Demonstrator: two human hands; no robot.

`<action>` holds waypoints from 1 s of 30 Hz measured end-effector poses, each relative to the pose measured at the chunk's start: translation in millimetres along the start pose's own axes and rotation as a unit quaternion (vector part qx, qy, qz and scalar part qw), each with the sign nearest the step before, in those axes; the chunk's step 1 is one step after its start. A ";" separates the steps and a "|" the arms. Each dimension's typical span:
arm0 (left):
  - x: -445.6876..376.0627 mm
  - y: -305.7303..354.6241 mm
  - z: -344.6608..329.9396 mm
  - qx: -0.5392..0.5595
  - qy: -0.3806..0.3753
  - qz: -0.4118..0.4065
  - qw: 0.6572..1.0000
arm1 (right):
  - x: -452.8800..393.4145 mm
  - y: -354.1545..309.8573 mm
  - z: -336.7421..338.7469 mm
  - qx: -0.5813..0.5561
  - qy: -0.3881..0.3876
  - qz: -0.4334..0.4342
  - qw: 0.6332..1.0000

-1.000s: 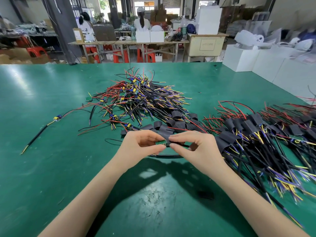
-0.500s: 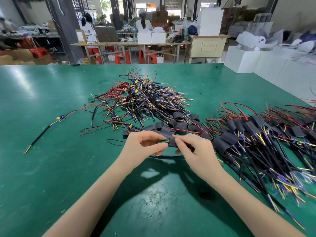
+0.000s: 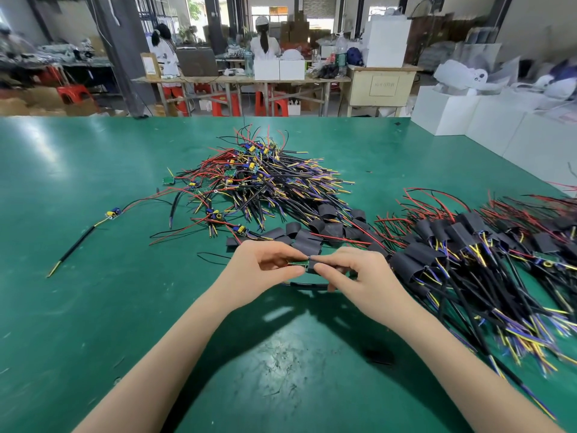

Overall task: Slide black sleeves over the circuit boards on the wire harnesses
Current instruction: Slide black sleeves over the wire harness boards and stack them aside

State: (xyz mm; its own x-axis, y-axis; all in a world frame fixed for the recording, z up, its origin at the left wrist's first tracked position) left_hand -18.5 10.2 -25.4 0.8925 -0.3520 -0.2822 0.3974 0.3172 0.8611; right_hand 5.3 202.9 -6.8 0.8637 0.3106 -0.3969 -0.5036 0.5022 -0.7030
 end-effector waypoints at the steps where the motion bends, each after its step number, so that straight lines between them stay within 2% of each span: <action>1: 0.0 0.6 -0.5 0.006 -0.002 0.002 1.000 | -0.5 0.6 0.9 -0.006 -0.002 -0.002 1.000; 8: -1.1 1.4 -3.4 0.052 0.000 0.062 0.997 | -0.3 -1.9 3.0 -0.054 0.020 0.016 0.998; 15: 0.9 2.3 -8.1 0.086 -0.022 0.150 0.985 | 2.5 -12.2 1.8 0.043 -0.008 0.104 0.994; 21: 1.5 6.7 -7.4 0.097 -0.015 0.158 0.982 | 0.2 -5.4 3.5 0.012 0.007 0.063 0.998; 30: 3.9 11.8 -9.9 0.085 -0.036 0.153 0.984 | -0.2 -5.3 4.7 0.066 -0.024 0.098 0.993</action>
State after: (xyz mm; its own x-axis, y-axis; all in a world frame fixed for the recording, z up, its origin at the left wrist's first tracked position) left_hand -8.2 21.2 -20.5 0.9446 -0.3271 0.0260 0.0662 0.2674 0.9613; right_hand 7.7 204.0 -0.2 0.7482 0.4491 -0.4884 -0.6632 0.5287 -0.5297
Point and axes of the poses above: each hand's wrist, its own x-axis away from the middle knuckle, its own z-axis out of the back of the hand, y = z × x, the point moved 3 cm from there along -x, towards the middle knuckle, and after that the axes turned 5 degrees about -x, right-handed, at the moved point
